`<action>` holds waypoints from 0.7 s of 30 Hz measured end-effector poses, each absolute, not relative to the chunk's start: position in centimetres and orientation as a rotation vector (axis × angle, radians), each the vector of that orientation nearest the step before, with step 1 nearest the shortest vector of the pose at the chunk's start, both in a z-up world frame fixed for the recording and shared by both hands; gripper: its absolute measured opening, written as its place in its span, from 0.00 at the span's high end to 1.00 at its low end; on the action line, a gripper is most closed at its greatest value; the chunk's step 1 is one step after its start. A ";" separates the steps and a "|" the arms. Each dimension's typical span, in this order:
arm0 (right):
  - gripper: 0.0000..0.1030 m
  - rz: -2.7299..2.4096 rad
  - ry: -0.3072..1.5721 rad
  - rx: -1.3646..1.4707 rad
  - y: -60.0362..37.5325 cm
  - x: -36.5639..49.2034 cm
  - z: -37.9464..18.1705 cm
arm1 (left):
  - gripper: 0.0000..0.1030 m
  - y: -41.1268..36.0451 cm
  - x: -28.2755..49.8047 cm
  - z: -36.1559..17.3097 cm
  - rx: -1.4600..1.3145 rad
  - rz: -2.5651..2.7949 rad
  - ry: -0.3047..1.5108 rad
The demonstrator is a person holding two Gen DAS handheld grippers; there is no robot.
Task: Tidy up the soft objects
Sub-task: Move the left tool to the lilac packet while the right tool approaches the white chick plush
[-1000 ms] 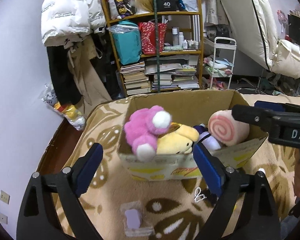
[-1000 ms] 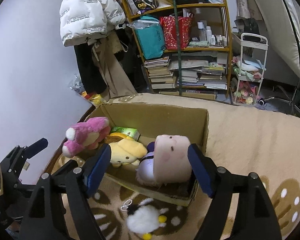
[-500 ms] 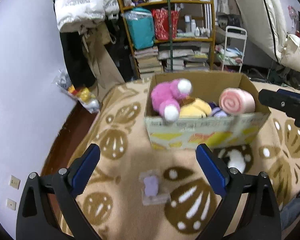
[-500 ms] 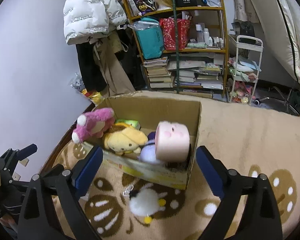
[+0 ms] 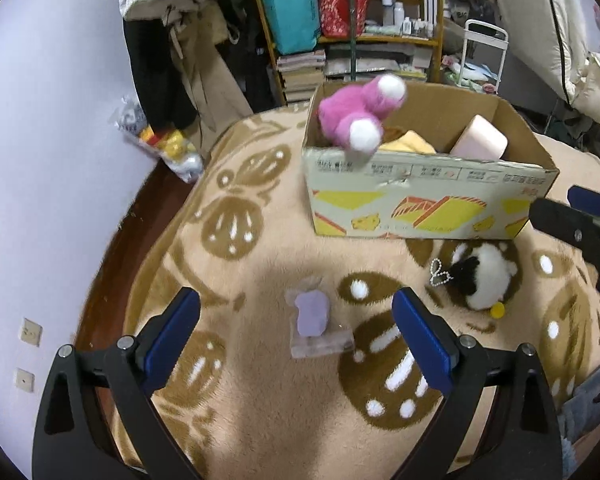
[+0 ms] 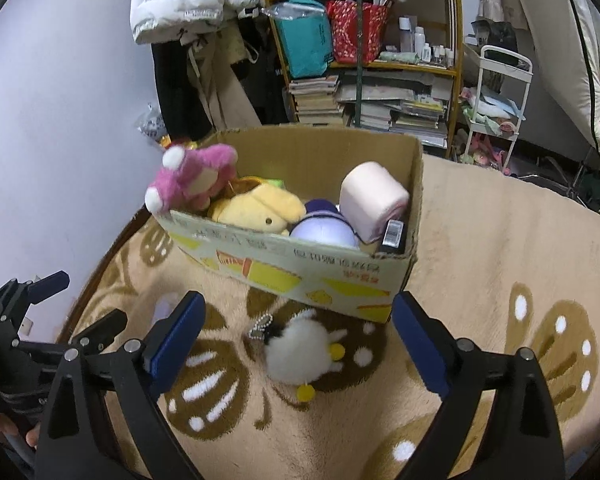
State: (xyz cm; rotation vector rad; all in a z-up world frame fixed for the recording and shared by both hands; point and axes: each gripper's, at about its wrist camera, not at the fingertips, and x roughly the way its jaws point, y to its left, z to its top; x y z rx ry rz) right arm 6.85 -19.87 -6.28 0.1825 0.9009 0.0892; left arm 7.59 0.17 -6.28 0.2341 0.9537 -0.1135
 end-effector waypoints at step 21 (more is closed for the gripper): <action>0.05 0.091 1.066 0.090 -17.5 9.5 -11.9 | 0.07 1.4 13.2 -12.2 0.110 -0.099 1.172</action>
